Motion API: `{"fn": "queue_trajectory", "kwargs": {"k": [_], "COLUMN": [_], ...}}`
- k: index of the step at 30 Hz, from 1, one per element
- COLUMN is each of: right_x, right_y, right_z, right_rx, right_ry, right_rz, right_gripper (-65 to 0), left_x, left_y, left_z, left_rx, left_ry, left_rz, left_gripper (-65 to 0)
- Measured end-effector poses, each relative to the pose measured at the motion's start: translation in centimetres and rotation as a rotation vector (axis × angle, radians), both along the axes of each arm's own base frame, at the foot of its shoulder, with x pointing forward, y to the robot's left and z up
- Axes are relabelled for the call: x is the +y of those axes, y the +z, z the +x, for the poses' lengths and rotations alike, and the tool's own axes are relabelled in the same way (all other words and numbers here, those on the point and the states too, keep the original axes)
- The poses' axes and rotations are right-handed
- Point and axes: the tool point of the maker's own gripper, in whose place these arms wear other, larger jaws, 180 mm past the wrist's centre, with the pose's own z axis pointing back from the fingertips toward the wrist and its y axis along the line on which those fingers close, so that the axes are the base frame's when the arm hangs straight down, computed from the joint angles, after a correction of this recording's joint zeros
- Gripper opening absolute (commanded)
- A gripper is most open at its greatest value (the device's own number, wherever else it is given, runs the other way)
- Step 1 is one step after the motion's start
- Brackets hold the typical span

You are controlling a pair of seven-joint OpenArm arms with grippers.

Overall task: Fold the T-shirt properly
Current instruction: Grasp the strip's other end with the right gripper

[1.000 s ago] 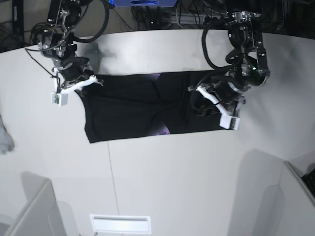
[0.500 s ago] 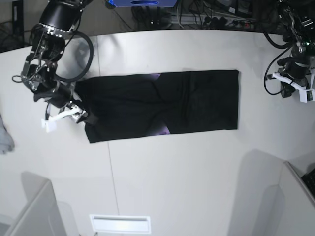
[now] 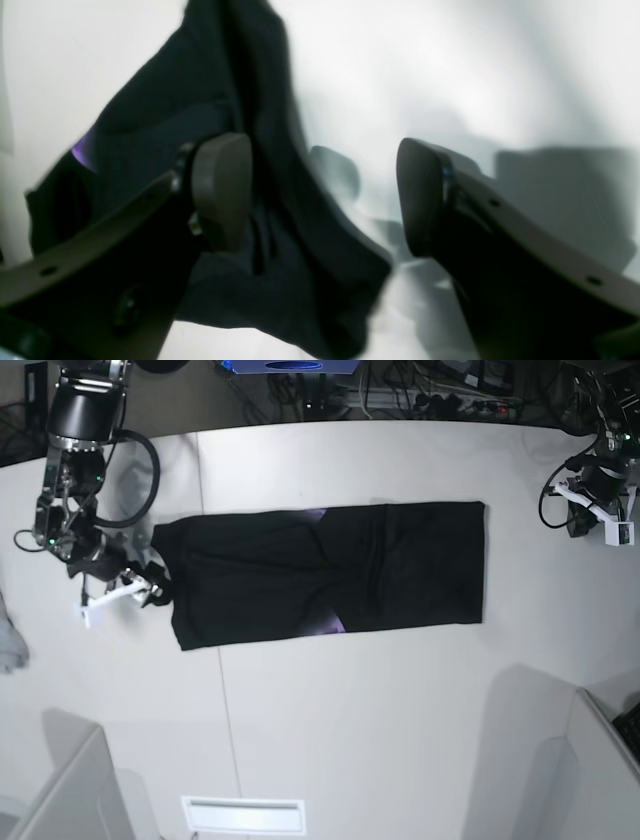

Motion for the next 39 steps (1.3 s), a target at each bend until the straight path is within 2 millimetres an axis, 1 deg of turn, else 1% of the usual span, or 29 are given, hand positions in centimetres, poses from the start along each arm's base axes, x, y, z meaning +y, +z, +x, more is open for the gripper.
{"fn": "queue_trajectory", "kwargs": {"k": [1,3,10,14,17,20,26,33,35,37,38,39], "right_x": [0.6,1.3,0.4,0.5,2.4,4.0,4.7,5.9,6.8,7.3,7.3,7.2], "right_y": [-0.4,-0.5,-1.2,-1.3,-1.5,-1.7,-1.8,-1.9,-2.0,-2.1,-2.2,-2.4], "right_z": [-0.3,-0.4,0.3,0.0,-0.3,-0.1,-0.1,-0.1,-0.2,0.1,0.0,0.1], "right_rx": [0.013,-0.002,-0.006,-0.01,-0.029,-0.045,-0.042,-0.047,-0.053,-0.069,-0.07,-0.071], "right_ry": [0.015,0.063,0.083,0.095,0.181,0.211,0.235,0.253,0.275,0.265,0.263,0.253], "right_rz": [0.008,0.004,-0.07,-0.077,-0.083,-0.061,-0.063,-0.05,-0.047,-0.018,-0.011,-0.002], "right_gripper": [-23.9,-23.9,-23.9,-23.9,-23.9,-23.9,-23.9,-23.9,-24.0,-24.2,-25.1,-27.3], "left_x": [0.1,-0.1,0.0,0.0,-0.1,-0.2,-0.2,-0.2,-0.6,-1.0,-1.3,-1.7], "left_y": [0.0,-0.2,-0.3,-0.3,-0.4,-0.4,-0.4,-0.5,-0.8,-1.0,-1.2,-1.3], "left_z": [0.0,-0.1,-0.4,-0.4,-0.3,-0.3,-0.4,-0.4,-0.5,-0.5,-0.5,-0.3], "left_rx": [0.001,0.0,0.006,0.006,0.005,0.006,0.008,0.007,0.005,0.008,0.013,0.017], "left_ry": [0.004,0.007,0.013,0.013,0.01,0.01,0.011,0.013,0.02,0.018,0.007,-0.006], "left_rz": [-0.001,-0.007,-0.008,-0.008,-0.011,-0.013,-0.012,-0.015,-0.03,-0.039,-0.042,-0.043], "left_gripper": [-65.0,-65.0,-65.0,-65.0,-65.0,-65.0,-65.0,-65.0,-65.0,-65.0,-65.0,-65.0]}}
